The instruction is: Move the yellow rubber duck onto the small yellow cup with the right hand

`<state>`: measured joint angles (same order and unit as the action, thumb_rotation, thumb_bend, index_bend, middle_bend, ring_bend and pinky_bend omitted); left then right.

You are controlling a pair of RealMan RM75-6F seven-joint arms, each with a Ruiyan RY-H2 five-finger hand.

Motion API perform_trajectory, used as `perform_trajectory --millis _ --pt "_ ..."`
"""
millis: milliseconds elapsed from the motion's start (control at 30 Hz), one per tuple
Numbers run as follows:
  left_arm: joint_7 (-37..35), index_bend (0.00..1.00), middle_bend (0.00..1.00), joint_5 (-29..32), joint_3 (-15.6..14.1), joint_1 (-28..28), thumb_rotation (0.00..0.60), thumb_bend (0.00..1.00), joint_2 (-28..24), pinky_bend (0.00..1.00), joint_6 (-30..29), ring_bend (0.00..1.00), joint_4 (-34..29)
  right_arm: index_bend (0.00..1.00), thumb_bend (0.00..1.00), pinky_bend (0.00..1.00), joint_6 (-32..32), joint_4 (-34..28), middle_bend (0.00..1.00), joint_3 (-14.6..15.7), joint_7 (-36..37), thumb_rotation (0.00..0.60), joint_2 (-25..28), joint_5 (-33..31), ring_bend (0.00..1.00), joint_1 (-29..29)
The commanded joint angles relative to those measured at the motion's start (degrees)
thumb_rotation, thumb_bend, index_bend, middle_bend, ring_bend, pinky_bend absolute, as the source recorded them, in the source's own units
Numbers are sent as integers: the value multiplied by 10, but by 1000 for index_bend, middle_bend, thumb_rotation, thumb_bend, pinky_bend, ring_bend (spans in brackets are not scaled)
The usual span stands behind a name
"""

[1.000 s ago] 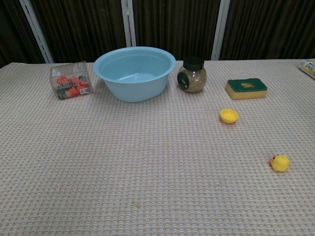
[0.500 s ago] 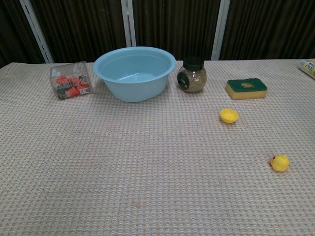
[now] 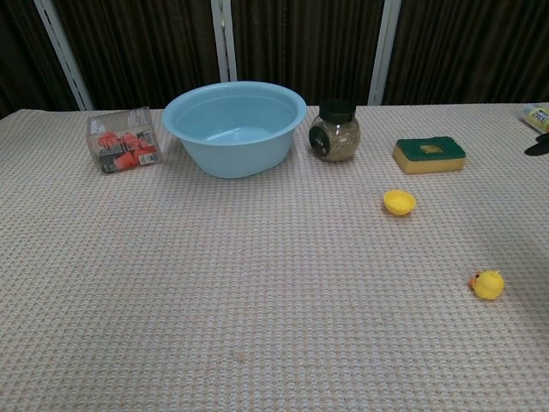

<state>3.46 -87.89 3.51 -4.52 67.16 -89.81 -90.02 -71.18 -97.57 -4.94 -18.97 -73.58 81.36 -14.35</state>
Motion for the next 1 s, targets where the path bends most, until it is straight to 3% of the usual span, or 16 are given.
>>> perform_trajectory --millis 33,167,300,1000 --pt "-6 0 0 0 -1 2 600 0 0 198 -2 0 3 104 0 0 31 40 0 -2 -22 600 -67 -35 0 -18" --pt "-12 0 0 -2 -2 2 600 0 1 198 -2 0 8 141 1 0 33 99 0 -6 -23 600 -121 -50 0 -25" --pt "-10 0 0 -3 -2 3 600 0 1 198 -3 0 7 167 2 0 40 135 0 -9 -15 600 -142 -64 0 -30" --pt "1 0 0 -3 -4 1 600 0 -1 198 3 0 0 267 3 0 45 171 0 -10 -20 600 -173 -87 0 -44"
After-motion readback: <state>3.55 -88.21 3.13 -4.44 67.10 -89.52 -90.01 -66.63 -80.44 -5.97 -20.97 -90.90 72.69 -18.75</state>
